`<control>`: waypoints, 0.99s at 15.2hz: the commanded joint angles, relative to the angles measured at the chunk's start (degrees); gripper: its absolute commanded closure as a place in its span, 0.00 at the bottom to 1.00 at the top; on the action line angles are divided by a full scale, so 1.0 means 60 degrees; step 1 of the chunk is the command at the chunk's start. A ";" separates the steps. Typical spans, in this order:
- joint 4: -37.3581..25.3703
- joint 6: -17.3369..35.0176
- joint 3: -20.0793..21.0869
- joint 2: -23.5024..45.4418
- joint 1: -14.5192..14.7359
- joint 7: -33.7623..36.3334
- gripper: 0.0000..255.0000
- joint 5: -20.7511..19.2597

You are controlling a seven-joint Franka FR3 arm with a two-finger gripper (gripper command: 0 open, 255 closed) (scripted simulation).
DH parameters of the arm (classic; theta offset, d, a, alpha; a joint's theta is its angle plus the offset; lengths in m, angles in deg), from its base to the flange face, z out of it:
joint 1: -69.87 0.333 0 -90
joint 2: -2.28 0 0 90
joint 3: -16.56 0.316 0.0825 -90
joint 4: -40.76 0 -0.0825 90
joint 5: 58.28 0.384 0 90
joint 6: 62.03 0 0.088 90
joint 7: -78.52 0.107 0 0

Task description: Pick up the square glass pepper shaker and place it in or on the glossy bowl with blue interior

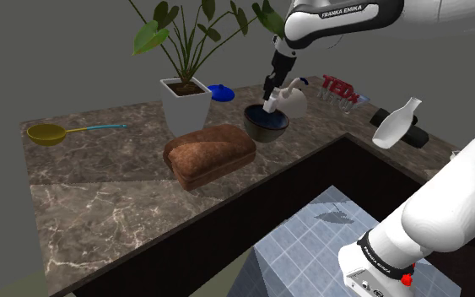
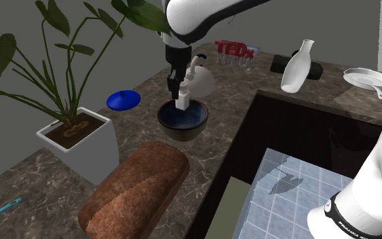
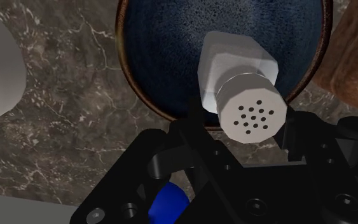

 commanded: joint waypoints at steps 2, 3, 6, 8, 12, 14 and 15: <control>0.0254 0.0373 -0.0005 0.0114 -0.0005 -0.0010 1.00 -0.0002; 0.0337 0.0496 -0.0005 0.0153 -0.0005 -0.0009 1.00 -0.0003; 0.0371 0.0546 -0.0005 0.0169 -0.0005 -0.0008 1.00 -0.0004; 0.0370 0.0545 -0.0005 0.0169 -0.0005 -0.0008 1.00 -0.0004; 0.0370 0.0545 -0.0005 0.0169 -0.0005 -0.0008 0.00 -0.0004; 0.0370 0.0545 -0.0005 0.0169 -0.0005 -0.0008 0.00 -0.0004; 0.0370 0.0545 -0.0005 0.0169 -0.0005 -0.0008 0.00 -0.0004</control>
